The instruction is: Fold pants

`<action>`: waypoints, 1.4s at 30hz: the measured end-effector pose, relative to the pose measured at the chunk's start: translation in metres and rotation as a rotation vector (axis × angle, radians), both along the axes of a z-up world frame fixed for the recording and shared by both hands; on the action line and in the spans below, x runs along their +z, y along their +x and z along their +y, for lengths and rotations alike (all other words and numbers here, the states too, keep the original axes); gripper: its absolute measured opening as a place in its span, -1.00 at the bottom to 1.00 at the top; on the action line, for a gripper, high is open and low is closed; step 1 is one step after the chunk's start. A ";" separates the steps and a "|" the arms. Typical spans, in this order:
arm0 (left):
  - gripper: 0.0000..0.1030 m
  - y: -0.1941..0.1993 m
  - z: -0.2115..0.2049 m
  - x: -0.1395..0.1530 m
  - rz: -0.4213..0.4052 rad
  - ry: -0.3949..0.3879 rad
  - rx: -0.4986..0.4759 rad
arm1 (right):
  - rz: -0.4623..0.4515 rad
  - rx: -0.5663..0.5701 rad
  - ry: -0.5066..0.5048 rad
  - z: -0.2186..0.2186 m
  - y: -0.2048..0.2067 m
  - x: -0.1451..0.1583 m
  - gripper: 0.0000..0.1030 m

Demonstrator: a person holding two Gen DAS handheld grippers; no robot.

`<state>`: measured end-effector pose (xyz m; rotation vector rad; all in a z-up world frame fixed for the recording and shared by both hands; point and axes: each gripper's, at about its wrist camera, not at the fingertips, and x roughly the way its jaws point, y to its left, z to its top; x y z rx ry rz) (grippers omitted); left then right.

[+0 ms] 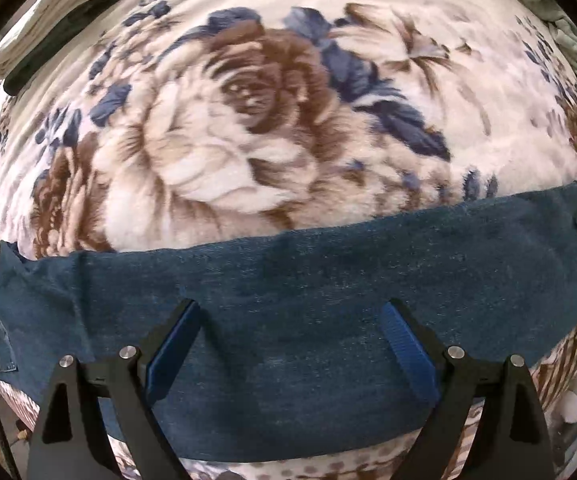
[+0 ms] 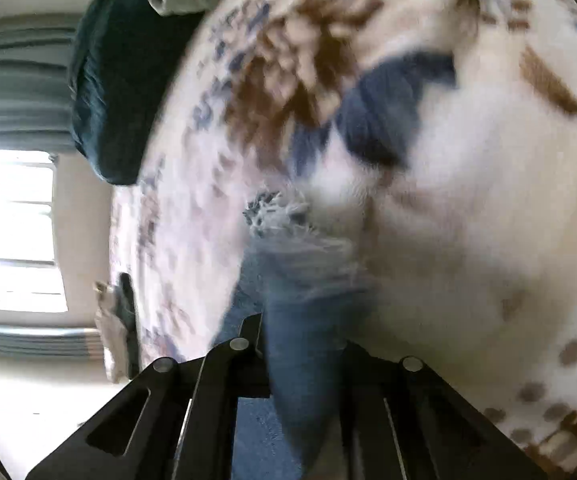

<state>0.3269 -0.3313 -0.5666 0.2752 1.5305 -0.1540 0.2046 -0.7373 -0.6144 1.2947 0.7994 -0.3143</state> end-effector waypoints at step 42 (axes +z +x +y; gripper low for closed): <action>0.79 -0.018 0.374 0.107 -0.112 -0.135 0.451 | -0.028 0.377 -0.310 0.348 0.106 0.149 -0.86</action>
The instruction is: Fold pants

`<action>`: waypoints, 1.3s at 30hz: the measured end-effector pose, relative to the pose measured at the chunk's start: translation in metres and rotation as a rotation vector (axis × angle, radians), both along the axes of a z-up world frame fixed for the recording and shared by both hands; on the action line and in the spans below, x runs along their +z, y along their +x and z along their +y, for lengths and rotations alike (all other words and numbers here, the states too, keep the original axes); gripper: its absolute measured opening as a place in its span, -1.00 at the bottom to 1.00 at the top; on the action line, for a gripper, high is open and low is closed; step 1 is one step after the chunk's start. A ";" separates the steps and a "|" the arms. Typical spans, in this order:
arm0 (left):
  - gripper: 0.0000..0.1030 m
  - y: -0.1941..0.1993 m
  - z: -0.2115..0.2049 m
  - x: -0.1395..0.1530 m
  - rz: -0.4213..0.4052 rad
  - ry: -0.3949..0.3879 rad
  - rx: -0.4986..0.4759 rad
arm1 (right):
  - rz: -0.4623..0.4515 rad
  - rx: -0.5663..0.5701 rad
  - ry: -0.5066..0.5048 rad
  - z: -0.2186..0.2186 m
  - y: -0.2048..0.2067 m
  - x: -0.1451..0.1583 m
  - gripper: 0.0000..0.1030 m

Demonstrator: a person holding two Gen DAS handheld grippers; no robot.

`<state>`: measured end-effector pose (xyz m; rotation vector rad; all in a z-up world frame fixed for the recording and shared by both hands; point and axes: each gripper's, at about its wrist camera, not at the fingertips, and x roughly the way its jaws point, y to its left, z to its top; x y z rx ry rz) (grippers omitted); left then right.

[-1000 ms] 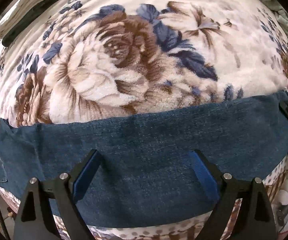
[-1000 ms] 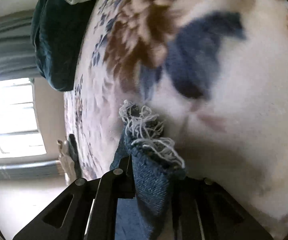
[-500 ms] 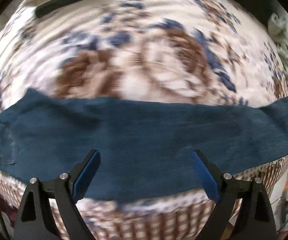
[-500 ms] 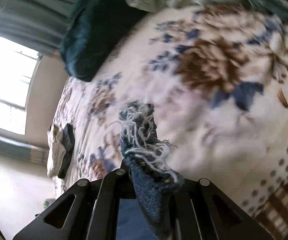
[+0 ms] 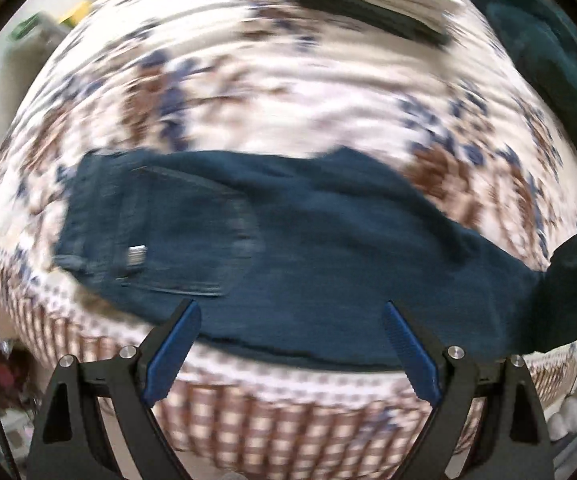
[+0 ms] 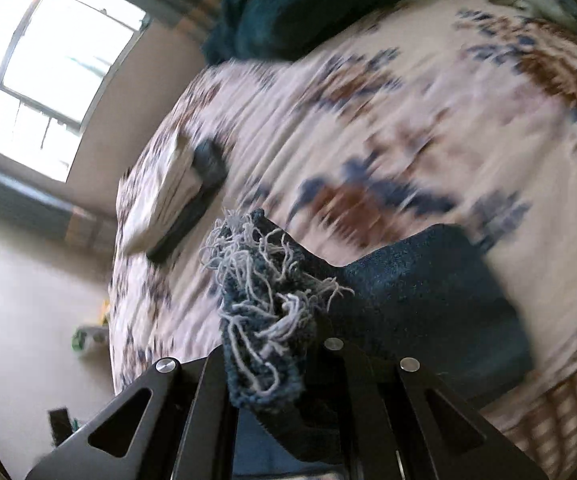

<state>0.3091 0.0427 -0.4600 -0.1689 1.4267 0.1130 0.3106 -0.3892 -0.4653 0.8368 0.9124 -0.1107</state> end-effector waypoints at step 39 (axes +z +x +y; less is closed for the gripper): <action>0.79 0.012 -0.081 -0.118 0.203 0.018 -0.225 | 0.615 0.222 -0.122 0.011 -0.038 -0.131 0.64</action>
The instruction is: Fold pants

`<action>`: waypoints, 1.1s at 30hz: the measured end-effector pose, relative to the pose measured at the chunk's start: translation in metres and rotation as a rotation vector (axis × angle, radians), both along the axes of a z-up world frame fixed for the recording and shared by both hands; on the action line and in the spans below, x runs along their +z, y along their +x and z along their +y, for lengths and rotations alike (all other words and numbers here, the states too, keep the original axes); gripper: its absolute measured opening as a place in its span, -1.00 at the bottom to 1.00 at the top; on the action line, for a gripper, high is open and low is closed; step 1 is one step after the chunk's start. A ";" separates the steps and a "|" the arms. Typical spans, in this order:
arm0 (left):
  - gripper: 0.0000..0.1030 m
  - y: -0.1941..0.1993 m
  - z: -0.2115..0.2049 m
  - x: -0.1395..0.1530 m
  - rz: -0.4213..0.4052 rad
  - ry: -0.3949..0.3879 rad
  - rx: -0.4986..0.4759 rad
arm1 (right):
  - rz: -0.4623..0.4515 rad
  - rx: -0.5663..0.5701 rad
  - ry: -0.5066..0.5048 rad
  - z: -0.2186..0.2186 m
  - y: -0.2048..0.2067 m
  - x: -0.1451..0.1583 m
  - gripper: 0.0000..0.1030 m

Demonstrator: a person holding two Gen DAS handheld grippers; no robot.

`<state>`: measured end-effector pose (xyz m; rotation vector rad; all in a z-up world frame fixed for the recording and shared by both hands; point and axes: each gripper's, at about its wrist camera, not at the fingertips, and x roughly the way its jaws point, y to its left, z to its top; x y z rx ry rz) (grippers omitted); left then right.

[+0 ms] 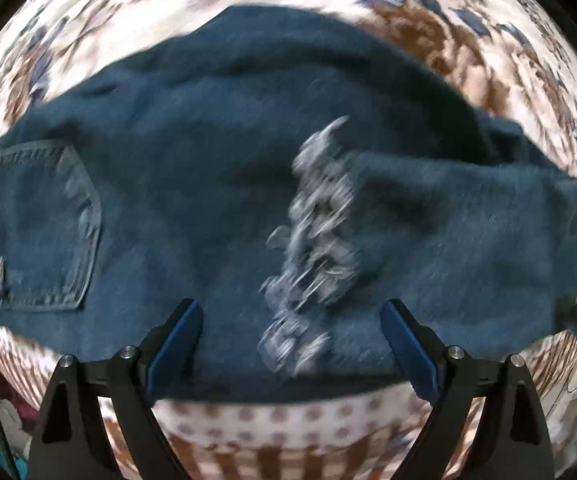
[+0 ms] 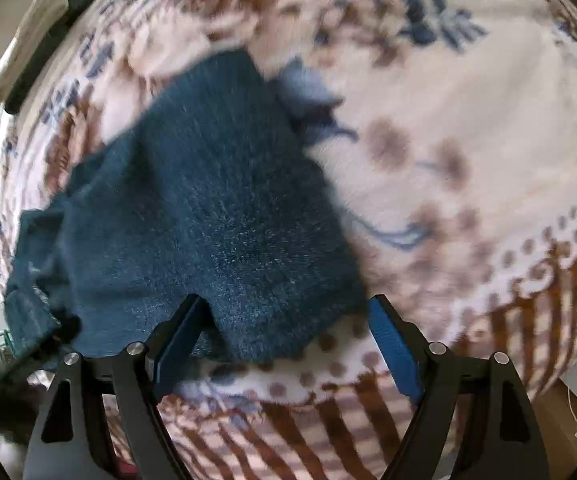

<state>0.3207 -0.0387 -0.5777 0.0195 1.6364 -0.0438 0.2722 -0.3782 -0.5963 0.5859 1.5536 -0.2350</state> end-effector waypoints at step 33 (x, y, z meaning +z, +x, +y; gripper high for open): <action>0.79 -0.145 0.315 0.003 -0.307 -0.628 1.384 | 0.070 0.225 -0.126 0.098 0.079 0.033 0.65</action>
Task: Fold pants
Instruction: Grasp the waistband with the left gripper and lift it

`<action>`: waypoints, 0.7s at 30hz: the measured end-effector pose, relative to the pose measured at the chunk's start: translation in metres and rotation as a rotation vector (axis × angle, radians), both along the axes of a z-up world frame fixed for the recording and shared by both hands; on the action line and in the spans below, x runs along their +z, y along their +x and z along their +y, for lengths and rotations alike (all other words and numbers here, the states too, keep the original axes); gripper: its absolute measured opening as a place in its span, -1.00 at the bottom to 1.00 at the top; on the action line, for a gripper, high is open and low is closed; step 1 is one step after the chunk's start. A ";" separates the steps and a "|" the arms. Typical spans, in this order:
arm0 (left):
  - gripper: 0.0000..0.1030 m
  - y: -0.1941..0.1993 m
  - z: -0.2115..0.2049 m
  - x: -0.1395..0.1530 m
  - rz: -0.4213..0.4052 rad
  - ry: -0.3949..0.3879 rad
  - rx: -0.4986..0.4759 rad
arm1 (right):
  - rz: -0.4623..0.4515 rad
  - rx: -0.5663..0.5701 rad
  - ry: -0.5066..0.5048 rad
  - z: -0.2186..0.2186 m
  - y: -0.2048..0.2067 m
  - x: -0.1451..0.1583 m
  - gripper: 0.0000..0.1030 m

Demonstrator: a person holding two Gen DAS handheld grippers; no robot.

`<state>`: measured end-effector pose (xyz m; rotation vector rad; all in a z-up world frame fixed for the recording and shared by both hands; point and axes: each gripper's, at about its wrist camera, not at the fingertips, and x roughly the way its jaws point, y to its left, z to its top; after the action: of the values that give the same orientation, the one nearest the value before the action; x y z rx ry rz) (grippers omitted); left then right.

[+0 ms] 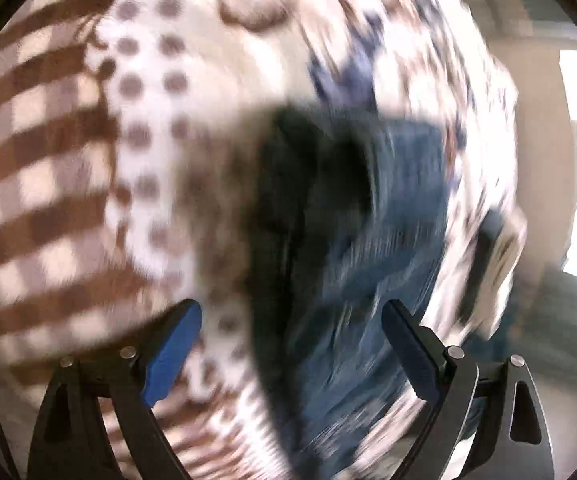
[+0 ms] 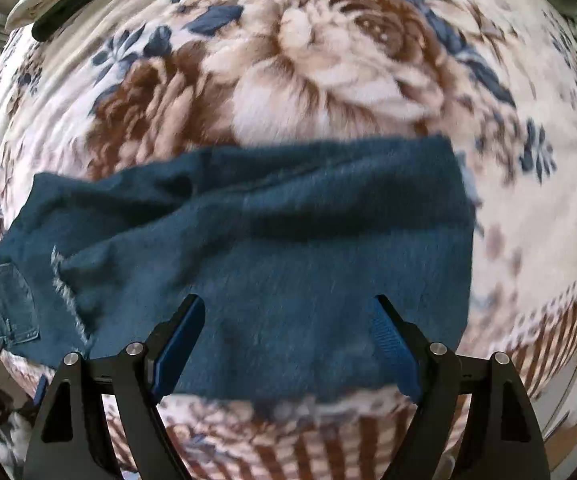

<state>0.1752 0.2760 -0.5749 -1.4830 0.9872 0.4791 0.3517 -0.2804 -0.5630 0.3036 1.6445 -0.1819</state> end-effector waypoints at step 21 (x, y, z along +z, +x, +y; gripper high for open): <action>-0.43 0.051 0.009 -0.007 -0.138 0.156 -0.147 | 0.069 0.045 -0.049 0.048 0.017 -0.033 0.68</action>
<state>0.2264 0.2848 -0.5816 -1.2764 0.9213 0.3350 0.3690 -0.2327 -0.5956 0.2254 1.7110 -0.2007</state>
